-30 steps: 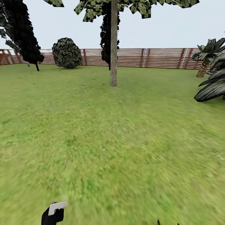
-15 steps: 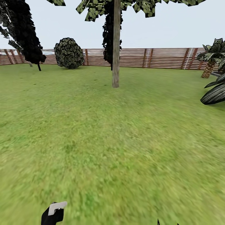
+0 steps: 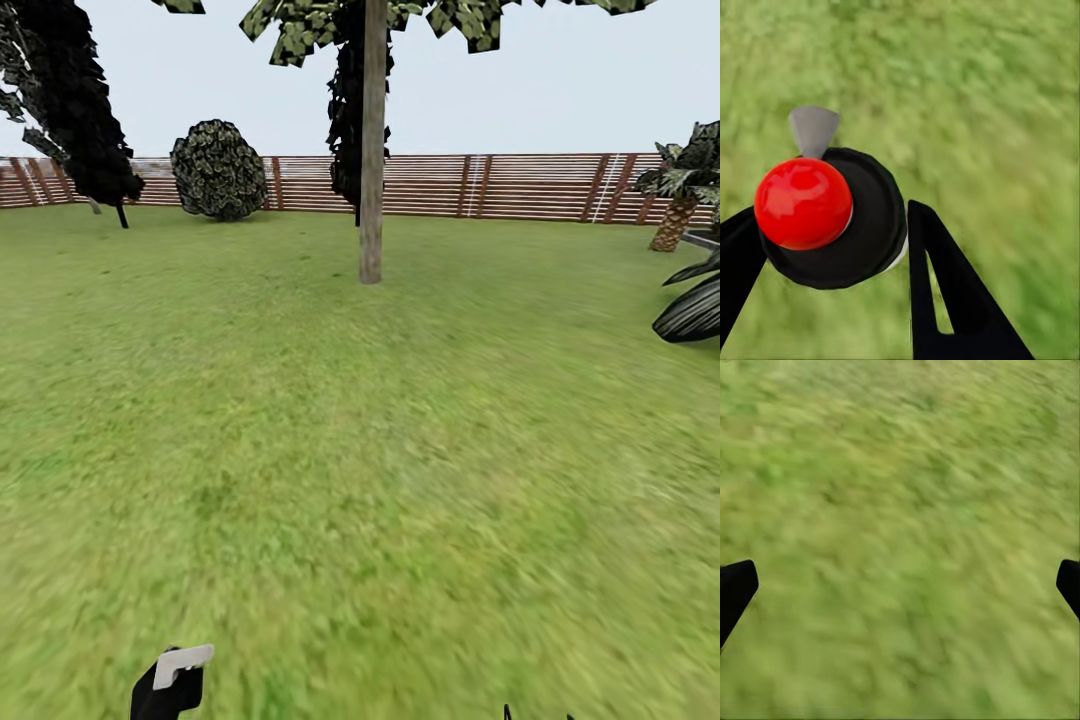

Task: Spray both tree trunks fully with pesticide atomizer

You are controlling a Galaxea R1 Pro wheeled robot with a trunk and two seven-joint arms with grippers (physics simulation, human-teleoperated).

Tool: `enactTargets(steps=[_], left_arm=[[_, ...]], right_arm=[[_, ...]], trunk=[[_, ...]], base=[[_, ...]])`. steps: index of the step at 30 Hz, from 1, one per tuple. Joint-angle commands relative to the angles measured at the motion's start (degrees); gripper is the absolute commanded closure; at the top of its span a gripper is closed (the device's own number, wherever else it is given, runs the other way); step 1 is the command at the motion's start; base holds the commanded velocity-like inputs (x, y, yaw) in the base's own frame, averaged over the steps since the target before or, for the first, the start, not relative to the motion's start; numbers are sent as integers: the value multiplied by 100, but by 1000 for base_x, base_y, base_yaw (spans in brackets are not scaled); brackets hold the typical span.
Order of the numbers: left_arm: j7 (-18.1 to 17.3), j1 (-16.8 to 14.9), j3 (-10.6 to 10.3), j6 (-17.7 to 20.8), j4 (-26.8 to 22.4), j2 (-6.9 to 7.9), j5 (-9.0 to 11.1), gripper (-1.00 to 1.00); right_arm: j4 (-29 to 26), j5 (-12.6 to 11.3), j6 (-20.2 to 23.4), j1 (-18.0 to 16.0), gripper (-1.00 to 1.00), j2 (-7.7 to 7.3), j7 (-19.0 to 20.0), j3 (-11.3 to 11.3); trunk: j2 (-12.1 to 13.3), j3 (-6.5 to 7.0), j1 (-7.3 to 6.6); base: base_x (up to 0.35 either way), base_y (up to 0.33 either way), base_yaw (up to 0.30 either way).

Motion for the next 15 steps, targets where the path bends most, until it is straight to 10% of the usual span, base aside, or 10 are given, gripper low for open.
enactTargets(steps=[1, 15], left_arm=[[9, -4, -1, -19, 4, 0, 14, 100], [6, -7, -1, -27, 4, 0, 16, 100]], right_arm=[[5, 7, -14, -3, -100, 0, -11, 0], [5, 7, -14, -4, -100, -1, -11, 0]], trunk=[[-2, -5, 3], [-2, -5, 3]], base=[[339, 0, 0], [339, 0, 0]])
